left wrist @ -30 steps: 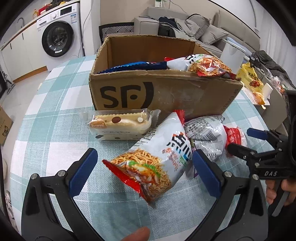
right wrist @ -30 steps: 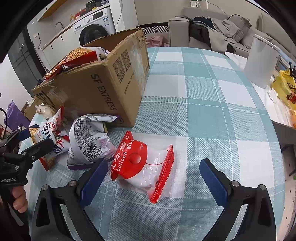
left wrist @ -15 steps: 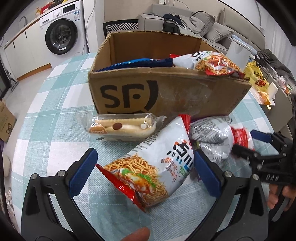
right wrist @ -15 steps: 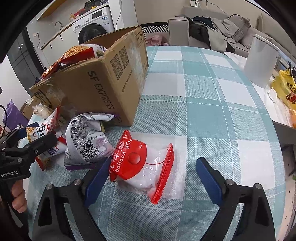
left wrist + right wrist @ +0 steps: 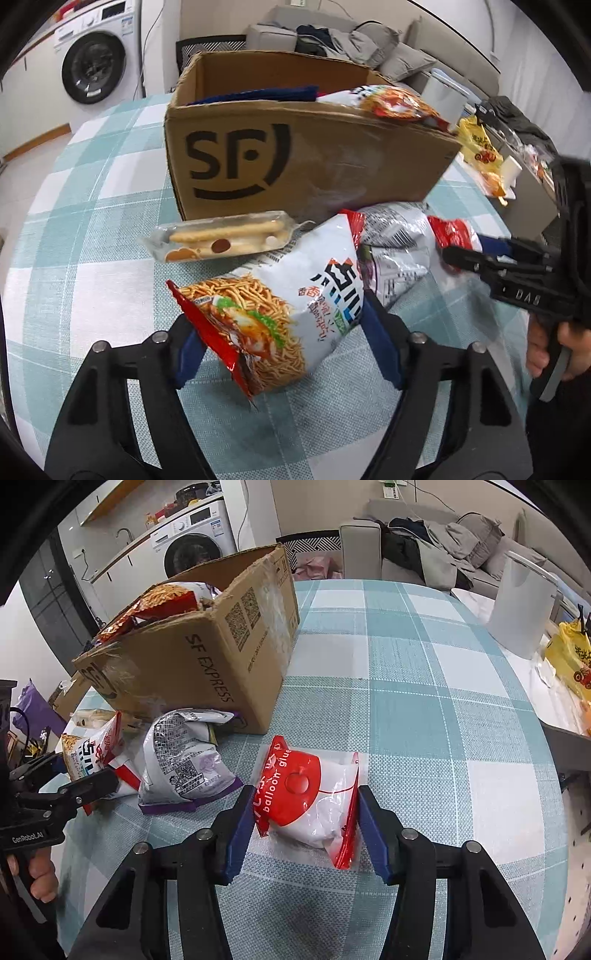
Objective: Organize snacks
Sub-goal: 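Grasp the white noodle bag with the left gripper while the right gripper grasps the red balloon-glue pack, then lift both packs and lower them into the cardboard box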
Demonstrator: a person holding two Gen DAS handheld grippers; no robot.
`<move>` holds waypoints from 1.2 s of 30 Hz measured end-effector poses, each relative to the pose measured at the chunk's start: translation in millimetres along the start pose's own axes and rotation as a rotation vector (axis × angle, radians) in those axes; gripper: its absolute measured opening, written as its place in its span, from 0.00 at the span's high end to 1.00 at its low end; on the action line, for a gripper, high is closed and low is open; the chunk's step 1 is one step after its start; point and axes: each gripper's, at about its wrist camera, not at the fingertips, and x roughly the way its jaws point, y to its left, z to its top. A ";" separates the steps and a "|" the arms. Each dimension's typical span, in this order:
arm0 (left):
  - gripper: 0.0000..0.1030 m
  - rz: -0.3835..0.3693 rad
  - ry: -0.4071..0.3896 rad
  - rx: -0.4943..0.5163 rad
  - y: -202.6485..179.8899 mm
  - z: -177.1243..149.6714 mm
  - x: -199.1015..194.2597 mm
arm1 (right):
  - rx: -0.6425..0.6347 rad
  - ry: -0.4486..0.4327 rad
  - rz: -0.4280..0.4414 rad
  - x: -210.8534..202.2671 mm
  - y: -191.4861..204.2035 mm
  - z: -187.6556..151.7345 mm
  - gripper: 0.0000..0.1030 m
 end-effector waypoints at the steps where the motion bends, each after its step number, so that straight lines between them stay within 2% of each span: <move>1: 0.36 -0.006 -0.003 0.004 0.4 -2.6 -1.0 | -0.001 -0.006 0.000 -2.0 0.4 0.4 0.47; 8: 0.41 -0.034 -0.017 0.015 -2.8 -1.2 -3.8 | -0.003 -0.043 0.016 -16.0 3.3 0.7 0.48; 36: 0.42 -0.061 -0.117 0.039 -13.5 -8.4 -54.9 | 0.010 -0.194 0.084 -61.8 10.0 8.7 0.48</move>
